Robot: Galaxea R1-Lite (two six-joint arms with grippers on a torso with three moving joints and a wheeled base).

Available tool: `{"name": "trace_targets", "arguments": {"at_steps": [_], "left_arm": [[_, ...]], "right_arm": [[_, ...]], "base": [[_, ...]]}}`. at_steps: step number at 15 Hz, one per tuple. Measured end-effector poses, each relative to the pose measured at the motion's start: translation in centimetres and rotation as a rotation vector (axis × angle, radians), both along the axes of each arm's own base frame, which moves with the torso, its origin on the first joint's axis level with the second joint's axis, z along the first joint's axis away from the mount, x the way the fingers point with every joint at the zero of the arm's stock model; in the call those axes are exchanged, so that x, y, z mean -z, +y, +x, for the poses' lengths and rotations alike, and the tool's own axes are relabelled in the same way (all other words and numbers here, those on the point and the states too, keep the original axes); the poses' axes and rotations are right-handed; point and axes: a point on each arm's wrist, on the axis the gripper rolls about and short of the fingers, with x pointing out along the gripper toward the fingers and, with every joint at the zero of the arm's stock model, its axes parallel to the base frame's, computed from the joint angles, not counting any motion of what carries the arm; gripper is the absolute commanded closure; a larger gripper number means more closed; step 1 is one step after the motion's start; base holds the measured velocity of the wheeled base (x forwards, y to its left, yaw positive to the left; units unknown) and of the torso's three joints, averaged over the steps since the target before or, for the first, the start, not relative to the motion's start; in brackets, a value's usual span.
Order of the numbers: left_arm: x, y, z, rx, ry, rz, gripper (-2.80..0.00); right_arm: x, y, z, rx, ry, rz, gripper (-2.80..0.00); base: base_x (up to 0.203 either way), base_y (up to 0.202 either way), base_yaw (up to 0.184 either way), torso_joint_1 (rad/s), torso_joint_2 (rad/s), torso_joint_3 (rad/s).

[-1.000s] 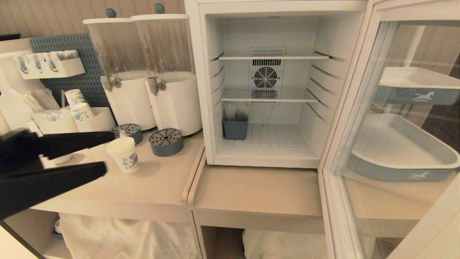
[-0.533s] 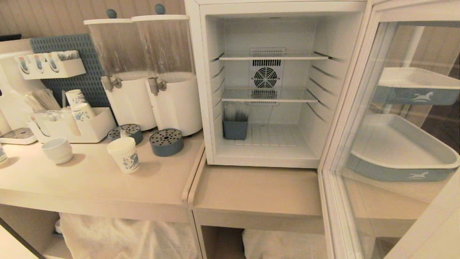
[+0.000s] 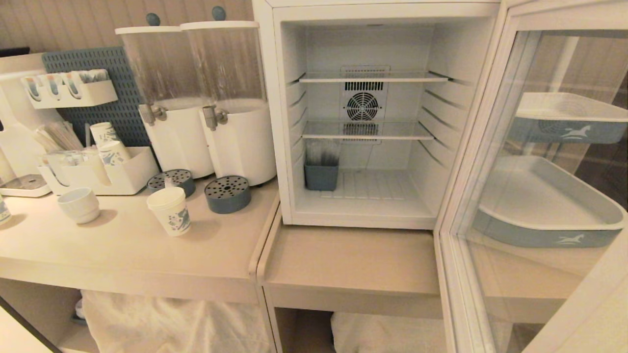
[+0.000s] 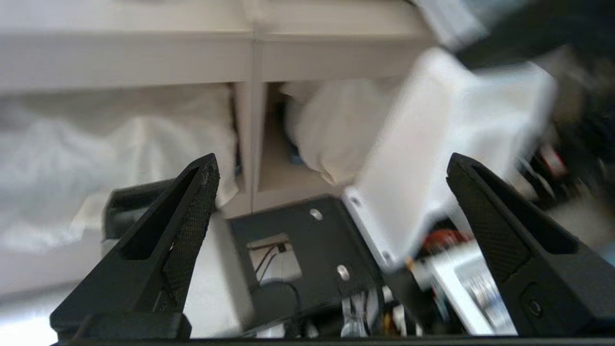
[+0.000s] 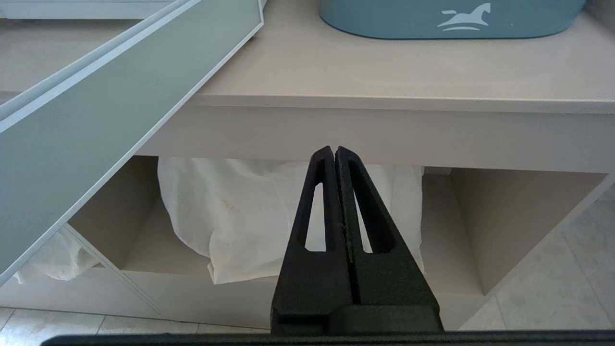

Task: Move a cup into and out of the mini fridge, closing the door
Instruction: Put the paper cup in the freezer

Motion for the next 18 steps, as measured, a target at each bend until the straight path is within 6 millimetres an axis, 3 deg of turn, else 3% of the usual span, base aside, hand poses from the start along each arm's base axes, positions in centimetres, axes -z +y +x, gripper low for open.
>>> {"name": "trace_targets", "arguments": {"at_steps": [3, 6, 8, 9, 11, 18], "left_arm": [[1.2, 0.5, 6.0, -0.187, -0.021, -0.059, -2.80], [5.4, 0.9, 13.4, -0.313, -0.040, 0.014, -2.80], [8.3, 1.0, 16.5, -0.349, -0.116, 0.101, -2.80], [9.0, 1.1, 17.3, -0.364, -0.179, 0.150, 0.00], [9.0, 1.1, 17.8, -0.367, -0.281, 0.206, 0.00], [9.5, 0.9, 17.7, -0.271, -0.217, 0.204, 0.00]], "right_arm": [[0.0, 0.0, 0.0, 0.000, 0.000, 0.000, 0.00], [0.0, 0.0, 0.0, 0.000, 0.000, 0.000, 0.00], [0.0, 0.0, 0.0, -0.002, 0.000, 0.000, 0.00], [0.0, 0.0, 0.0, -0.001, 0.000, 0.000, 0.00], [0.0, 0.0, 0.0, -0.001, 0.000, 0.000, 0.00], [0.0, 0.0, 0.0, -0.002, 0.000, 0.001, 0.00]], "base": [[0.000, 0.000, 0.000, 0.000, 0.00, 0.000], [0.000, 0.000, 0.000, 0.000, 0.00, 0.000], [0.000, 0.000, 0.000, 0.000, 0.00, 0.000], [0.000, 0.000, 0.000, 0.000, 0.00, 0.000], [0.000, 0.000, 0.000, 0.000, 0.00, 0.000], [0.000, 0.000, 0.000, 0.000, 0.00, 0.000]]}}
